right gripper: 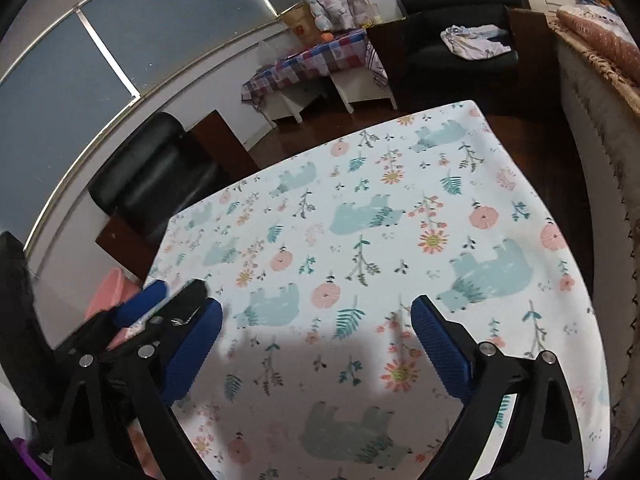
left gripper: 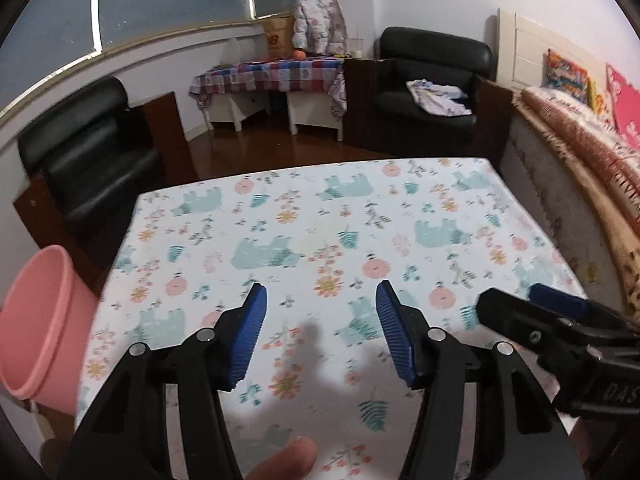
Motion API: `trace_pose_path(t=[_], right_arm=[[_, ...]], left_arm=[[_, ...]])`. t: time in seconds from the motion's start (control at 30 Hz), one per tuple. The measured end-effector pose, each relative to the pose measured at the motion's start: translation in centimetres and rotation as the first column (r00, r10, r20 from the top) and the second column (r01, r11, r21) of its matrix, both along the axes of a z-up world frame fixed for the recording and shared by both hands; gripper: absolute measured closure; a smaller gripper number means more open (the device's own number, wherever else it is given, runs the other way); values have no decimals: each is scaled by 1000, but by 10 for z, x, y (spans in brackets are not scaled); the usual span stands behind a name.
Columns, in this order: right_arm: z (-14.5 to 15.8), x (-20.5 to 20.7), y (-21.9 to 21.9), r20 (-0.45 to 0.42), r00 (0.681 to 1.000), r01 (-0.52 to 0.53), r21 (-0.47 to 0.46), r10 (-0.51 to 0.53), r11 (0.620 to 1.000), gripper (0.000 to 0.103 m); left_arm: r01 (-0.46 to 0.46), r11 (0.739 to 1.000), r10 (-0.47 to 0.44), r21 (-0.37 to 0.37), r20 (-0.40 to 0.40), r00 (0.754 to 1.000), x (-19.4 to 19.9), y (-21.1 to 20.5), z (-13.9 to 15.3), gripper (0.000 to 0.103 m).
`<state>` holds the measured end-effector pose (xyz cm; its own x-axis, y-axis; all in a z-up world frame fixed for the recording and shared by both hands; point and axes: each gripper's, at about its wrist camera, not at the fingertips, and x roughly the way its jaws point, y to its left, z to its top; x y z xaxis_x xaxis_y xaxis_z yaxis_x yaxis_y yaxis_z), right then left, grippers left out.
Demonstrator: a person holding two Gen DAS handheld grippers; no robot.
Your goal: Collect trash
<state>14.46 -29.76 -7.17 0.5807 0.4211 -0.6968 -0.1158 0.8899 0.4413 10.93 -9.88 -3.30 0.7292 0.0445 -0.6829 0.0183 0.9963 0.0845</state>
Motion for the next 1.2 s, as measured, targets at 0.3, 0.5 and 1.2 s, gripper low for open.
trace_pose_path(t=[0.3, 0.5, 1.2], right_arm=[[8, -13, -3, -35, 999, -10, -9, 10, 1000, 9], [5, -19, 1, -28, 1000, -6, -30, 5, 1000, 9], [-1, -13, 3, -30, 1000, -10, -55, 8, 998, 9]], left_arm=[[-14, 1000, 14, 3, -141, 990, 4, 1, -18, 46], [-19, 998, 11, -56, -146, 989, -1, 3, -15, 46], [-15, 998, 2, -59, -224, 975, -2, 4, -38, 44]])
